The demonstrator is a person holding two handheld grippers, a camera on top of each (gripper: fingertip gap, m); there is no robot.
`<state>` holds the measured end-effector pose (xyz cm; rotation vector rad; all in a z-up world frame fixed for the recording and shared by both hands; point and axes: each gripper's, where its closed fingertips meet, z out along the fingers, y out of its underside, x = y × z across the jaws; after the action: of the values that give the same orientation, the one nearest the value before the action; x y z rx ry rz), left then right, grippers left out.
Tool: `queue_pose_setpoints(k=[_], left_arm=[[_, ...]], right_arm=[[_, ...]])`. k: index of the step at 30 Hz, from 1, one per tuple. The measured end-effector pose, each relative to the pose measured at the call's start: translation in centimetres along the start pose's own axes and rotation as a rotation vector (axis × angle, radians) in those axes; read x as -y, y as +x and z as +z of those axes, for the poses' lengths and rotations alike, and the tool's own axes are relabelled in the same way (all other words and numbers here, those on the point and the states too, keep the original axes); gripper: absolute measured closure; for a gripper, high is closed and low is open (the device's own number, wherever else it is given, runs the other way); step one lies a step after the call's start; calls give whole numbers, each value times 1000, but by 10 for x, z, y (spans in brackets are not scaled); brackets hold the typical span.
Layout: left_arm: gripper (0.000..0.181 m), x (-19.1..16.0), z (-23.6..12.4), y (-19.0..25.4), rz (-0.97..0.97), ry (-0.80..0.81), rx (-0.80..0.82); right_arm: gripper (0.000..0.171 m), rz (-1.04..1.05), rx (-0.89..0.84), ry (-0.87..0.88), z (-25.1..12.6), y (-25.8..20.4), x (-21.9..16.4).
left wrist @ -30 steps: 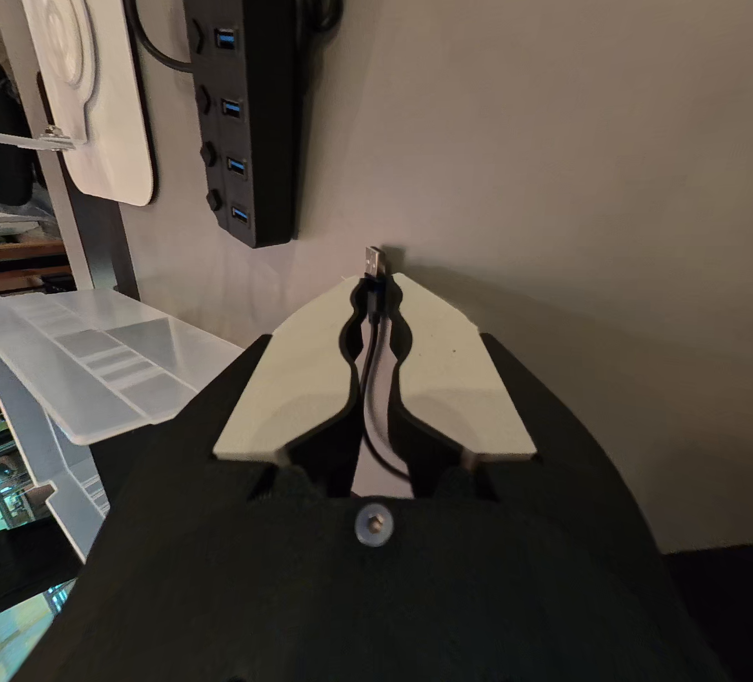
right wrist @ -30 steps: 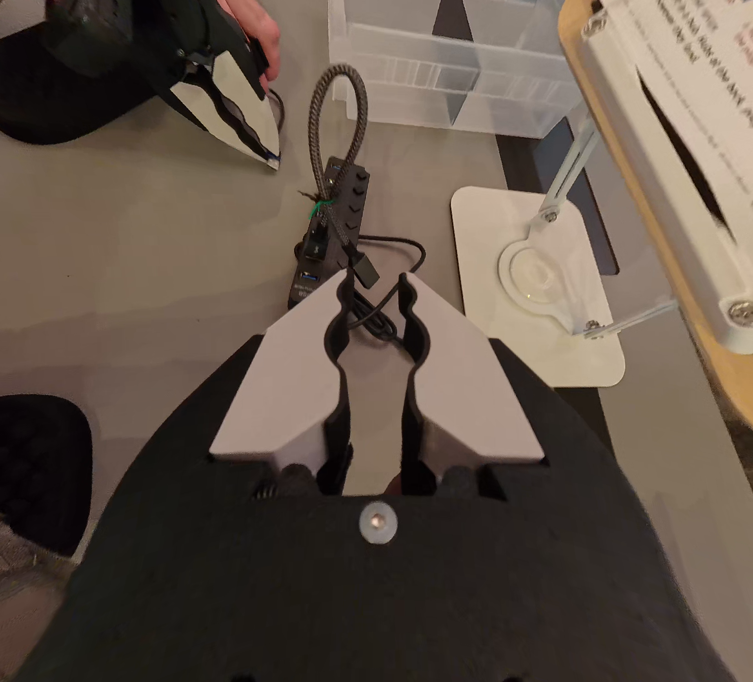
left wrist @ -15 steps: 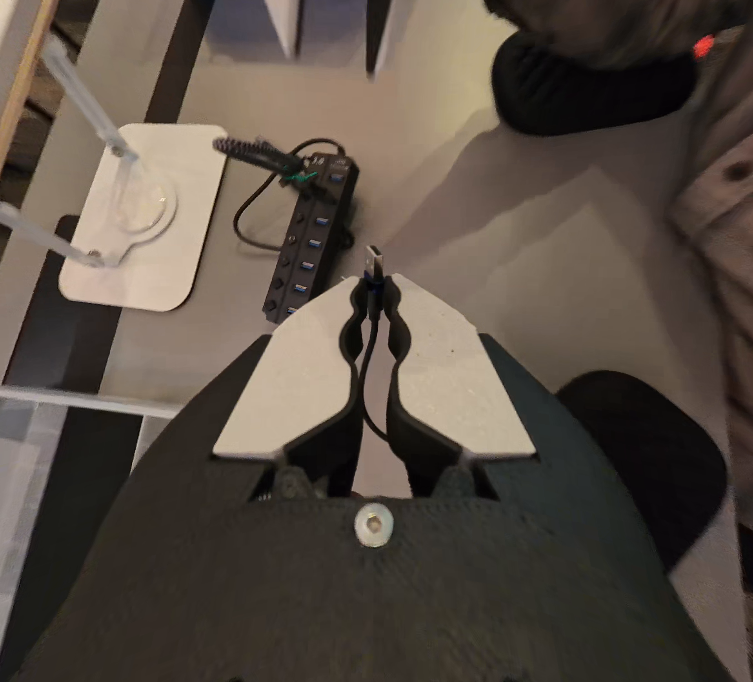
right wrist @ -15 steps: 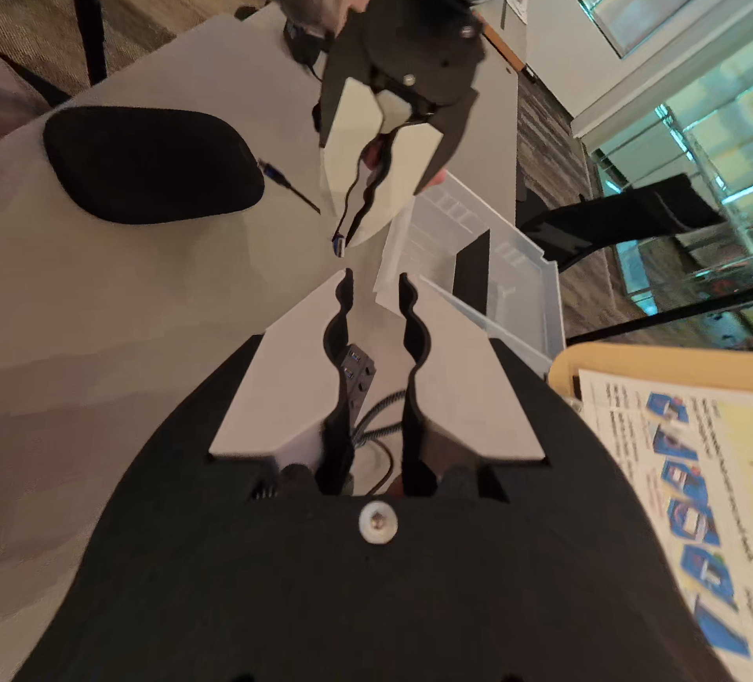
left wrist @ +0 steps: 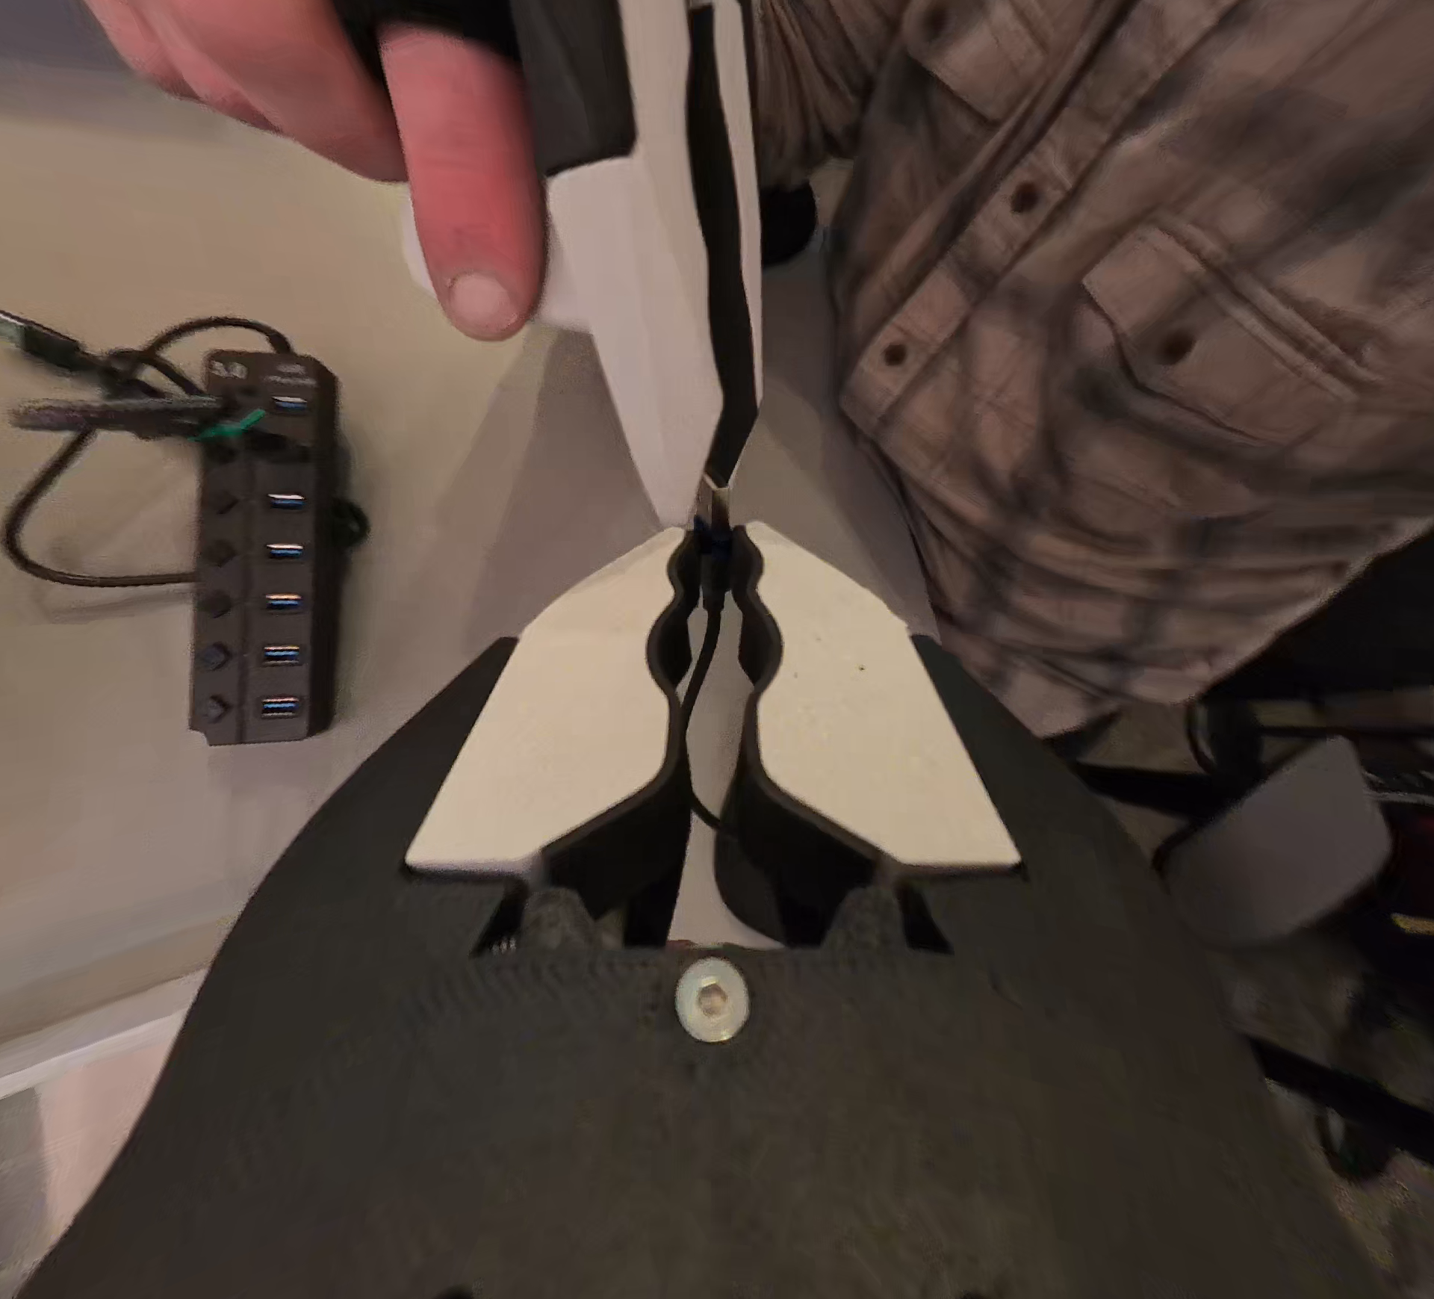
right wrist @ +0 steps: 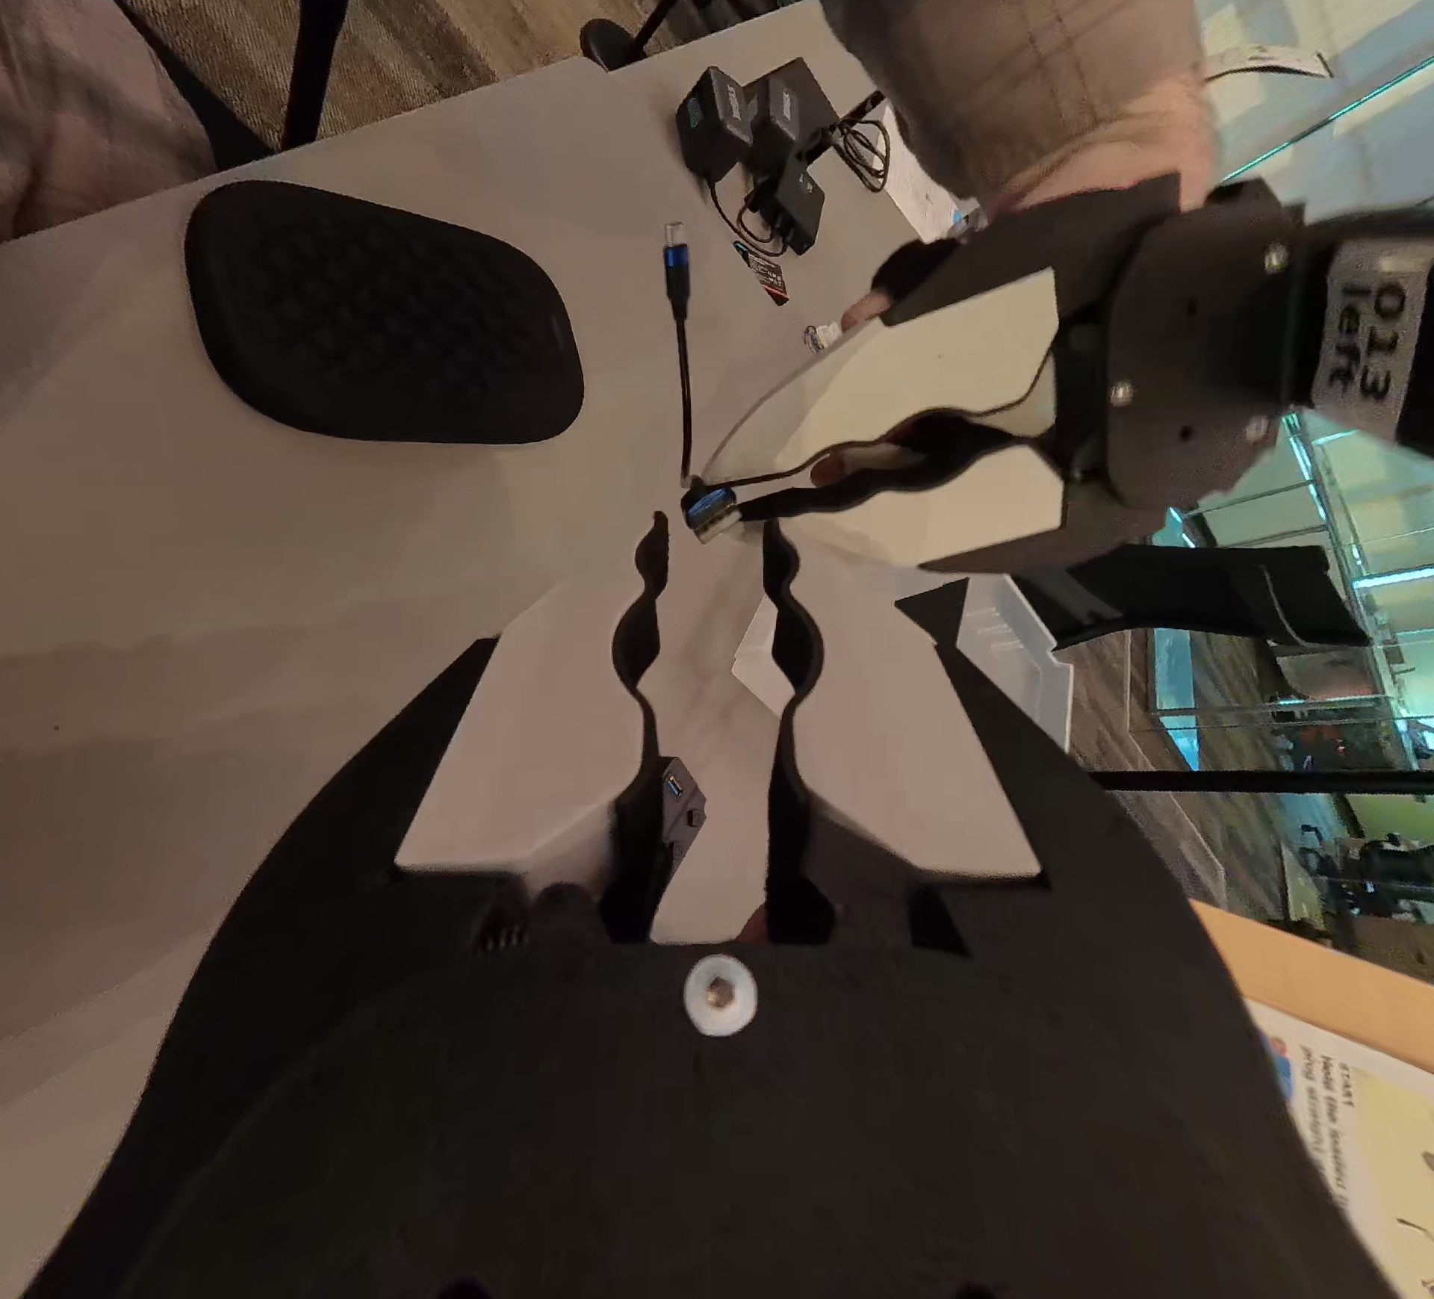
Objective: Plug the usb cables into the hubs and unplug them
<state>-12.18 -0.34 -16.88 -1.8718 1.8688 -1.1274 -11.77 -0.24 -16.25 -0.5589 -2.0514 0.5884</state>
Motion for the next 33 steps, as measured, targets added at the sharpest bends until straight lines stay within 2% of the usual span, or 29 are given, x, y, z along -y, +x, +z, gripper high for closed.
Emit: queue_pose_setpoints(k=[5,10,33], left_arm=[[173,-3,7,15,-30,-91,-133],[174,0,7,20,-57,-89,-196],[173,6,12,17,-76,-70,-235]], right_arm=[[154,-61,19,-13,1,-8,13],[154,-73,15,0,-2,-9,17],[161,-17,80,44,-6,-16,16]])
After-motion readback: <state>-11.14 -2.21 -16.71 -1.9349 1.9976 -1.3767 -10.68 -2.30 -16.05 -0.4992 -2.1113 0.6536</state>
